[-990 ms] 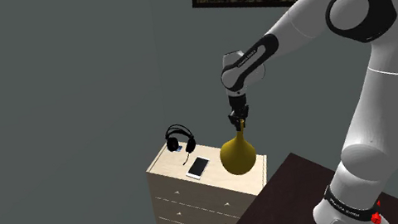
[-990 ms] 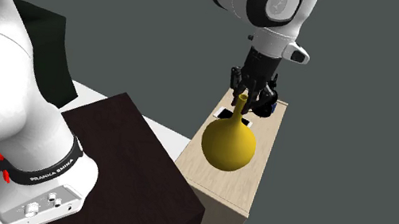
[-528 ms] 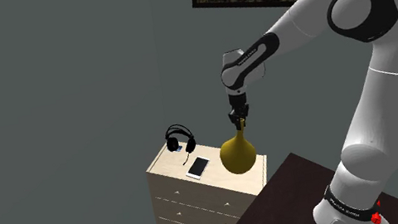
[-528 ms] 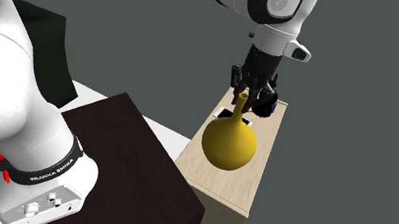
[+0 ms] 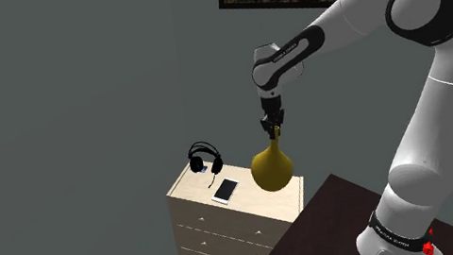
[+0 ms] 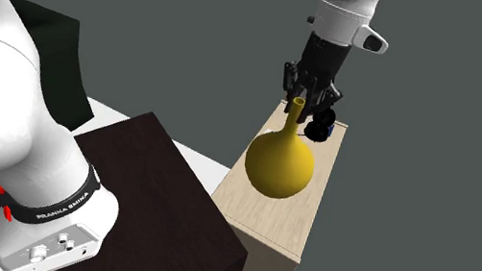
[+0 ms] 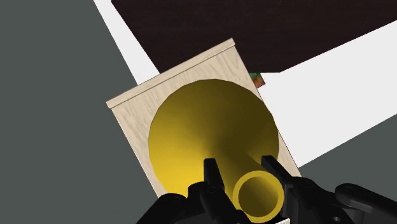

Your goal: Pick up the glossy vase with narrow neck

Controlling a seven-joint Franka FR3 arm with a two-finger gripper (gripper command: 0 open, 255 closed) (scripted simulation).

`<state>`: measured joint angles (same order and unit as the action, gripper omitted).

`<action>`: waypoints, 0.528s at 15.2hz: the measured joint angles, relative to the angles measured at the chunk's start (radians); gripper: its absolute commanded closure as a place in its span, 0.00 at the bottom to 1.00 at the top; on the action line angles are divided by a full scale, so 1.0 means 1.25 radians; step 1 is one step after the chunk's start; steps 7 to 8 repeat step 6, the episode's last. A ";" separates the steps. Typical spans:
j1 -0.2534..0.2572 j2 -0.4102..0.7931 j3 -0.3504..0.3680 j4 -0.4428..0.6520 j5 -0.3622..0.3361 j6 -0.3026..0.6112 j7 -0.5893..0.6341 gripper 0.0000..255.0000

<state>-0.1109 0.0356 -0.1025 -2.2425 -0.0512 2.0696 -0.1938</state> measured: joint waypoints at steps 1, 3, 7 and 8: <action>0.001 -0.003 0.001 0.006 0.000 -0.009 0.001 1.00; 0.002 -0.015 0.002 0.016 0.000 -0.031 0.003 1.00; 0.001 -0.032 0.001 0.024 -0.002 -0.056 0.001 1.00; 0.001 -0.032 0.001 0.024 -0.002 -0.056 0.001 1.00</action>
